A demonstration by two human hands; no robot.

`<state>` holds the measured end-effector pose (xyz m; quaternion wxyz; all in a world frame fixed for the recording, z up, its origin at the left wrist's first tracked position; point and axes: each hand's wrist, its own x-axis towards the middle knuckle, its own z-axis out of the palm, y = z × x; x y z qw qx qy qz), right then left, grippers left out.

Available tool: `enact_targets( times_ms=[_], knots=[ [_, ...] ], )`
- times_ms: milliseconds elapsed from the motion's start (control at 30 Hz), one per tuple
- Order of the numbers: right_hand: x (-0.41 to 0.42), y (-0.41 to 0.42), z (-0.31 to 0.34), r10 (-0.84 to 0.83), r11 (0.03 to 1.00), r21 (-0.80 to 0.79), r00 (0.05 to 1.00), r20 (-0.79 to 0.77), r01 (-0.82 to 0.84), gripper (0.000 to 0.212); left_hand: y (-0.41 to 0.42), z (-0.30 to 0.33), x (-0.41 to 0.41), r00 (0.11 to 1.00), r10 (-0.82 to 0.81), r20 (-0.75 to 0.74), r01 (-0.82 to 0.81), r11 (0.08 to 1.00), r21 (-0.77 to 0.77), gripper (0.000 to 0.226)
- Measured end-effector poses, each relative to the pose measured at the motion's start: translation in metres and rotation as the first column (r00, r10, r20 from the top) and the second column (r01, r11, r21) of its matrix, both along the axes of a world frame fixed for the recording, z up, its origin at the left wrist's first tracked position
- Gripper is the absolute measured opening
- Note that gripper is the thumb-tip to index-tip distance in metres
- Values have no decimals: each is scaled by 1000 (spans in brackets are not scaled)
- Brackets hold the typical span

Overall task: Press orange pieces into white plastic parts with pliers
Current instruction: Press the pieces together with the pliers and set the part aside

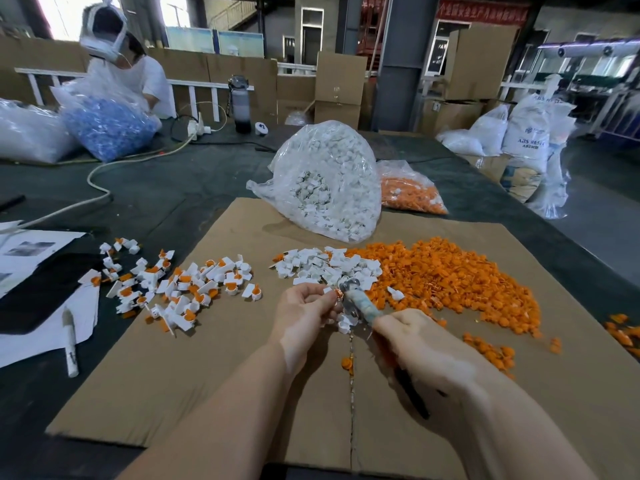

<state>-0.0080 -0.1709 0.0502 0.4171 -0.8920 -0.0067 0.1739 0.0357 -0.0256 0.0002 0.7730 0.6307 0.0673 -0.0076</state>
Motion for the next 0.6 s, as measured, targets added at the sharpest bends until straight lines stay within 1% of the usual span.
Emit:
enact_targets(
  times_ms=[100, 267, 367, 433, 600],
  knots=[
    [0, 0, 1, 33, 998, -51, 999, 22, -32, 30, 0, 1, -1, 1000, -3, -7, 3, 1000, 20, 4],
    [0, 2, -1, 55, 998, -19, 999, 1, -55, 34, 2, 3, -2, 1000, -18, -19, 18, 1000, 10, 6],
    [0, 6, -6, 53, 990, -134, 994, 93, -40, 41, 4, 3, -2, 999, -31, -24, 31, 1000, -1, 7],
    [0, 10, -10, 40, 981, -193, 987, 158, -9, 40, 5, 2, -3, 999, -30, -24, 30, 1000, -3, 6],
    [0, 15, -20, 2, 981, -188, 979, 203, 37, 34, 5, 1, -2, 999, -10, -33, 9, 1000, -27, 4]
  ],
)
